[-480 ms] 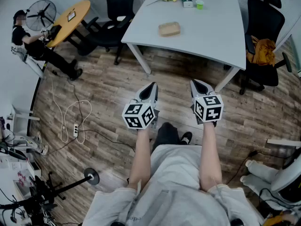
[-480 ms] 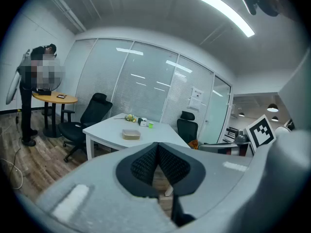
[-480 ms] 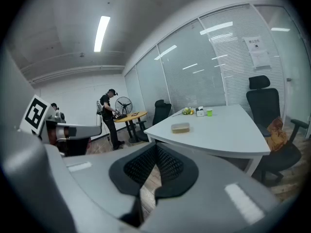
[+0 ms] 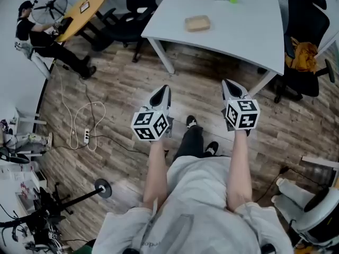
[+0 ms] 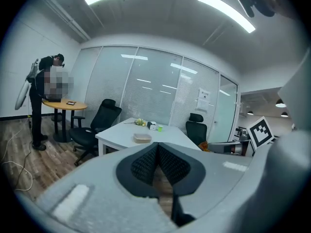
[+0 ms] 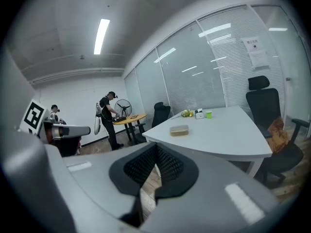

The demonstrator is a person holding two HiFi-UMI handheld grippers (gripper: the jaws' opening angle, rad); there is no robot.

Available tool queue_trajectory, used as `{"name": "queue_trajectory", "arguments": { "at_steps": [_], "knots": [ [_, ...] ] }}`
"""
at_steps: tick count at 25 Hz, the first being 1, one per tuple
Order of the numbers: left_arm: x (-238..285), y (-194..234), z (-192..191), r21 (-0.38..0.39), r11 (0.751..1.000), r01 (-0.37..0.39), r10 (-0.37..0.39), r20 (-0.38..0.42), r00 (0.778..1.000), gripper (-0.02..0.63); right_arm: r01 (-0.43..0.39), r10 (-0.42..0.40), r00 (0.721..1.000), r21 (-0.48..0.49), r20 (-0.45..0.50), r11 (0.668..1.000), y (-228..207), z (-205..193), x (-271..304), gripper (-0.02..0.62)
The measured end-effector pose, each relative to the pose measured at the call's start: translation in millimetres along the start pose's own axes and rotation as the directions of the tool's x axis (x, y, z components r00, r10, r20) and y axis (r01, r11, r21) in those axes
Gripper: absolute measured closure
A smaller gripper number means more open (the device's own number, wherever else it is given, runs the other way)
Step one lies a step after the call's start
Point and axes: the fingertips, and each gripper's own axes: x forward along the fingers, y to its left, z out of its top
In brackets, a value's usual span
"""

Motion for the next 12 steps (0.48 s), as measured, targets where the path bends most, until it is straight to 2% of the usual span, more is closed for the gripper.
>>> {"name": "queue_trajectory", "arguments": {
  "at_steps": [4,7,10,12],
  "knots": [
    [18,13,12,0.003,1.0,0.004,-0.004,0.016,1.0,0.607,0.01,-0.01,1.0,-0.017,0.004,1.0,-7,11,12,0.592],
    [46,16,14,-0.006,1.0,0.028,-0.028,0.005,1.0,0.608,0.031,-0.03,0.999,-0.041,0.012,0.999,-21,18,24,0.592],
    [78,17,16,-0.01,0.999,0.053,-0.053,-0.013,0.999,0.609,0.053,-0.055,0.998,-0.11,-0.013,0.993,-36,19,36,0.592],
    [100,20,17,-0.016,0.998,0.065,-0.065,-0.026,0.998,0.609,0.064,-0.067,0.997,-0.11,-0.027,0.992,-47,20,48,0.592]
  ]
}}
